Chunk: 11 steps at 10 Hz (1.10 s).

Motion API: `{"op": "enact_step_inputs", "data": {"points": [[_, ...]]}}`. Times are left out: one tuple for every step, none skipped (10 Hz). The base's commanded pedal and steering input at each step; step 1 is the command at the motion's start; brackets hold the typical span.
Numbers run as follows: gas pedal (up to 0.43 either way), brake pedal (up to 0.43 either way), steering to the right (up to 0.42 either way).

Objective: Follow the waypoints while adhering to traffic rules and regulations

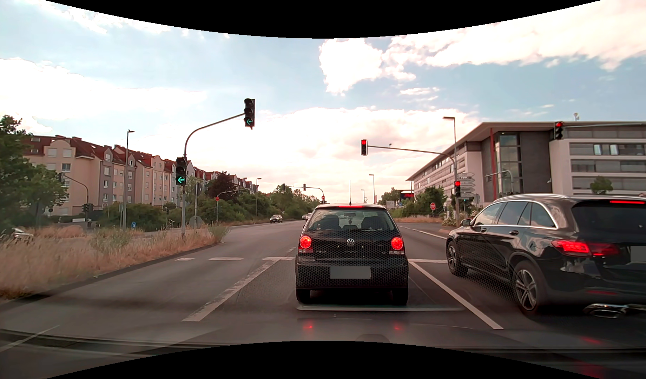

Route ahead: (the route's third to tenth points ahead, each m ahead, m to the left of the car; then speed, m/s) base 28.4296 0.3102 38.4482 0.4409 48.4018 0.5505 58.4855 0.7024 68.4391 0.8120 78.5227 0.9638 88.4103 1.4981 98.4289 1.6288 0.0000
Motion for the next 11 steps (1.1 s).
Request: {"op": "enact_step_inputs", "data": {"points": [[0.000, 0.360, -0.003], [0.000, 0.360, -0.002], [0.000, 0.360, -0.003], [0.000, 0.360, -0.003], [0.000, 0.360, -0.003], [0.000, 0.360, -0.003], [0.000, 0.360, -0.002], [0.000, 0.360, -0.002], [0.000, 0.360, -0.003], [0.000, 0.360, -0.003], [0.000, 0.341, -0.003]]}}
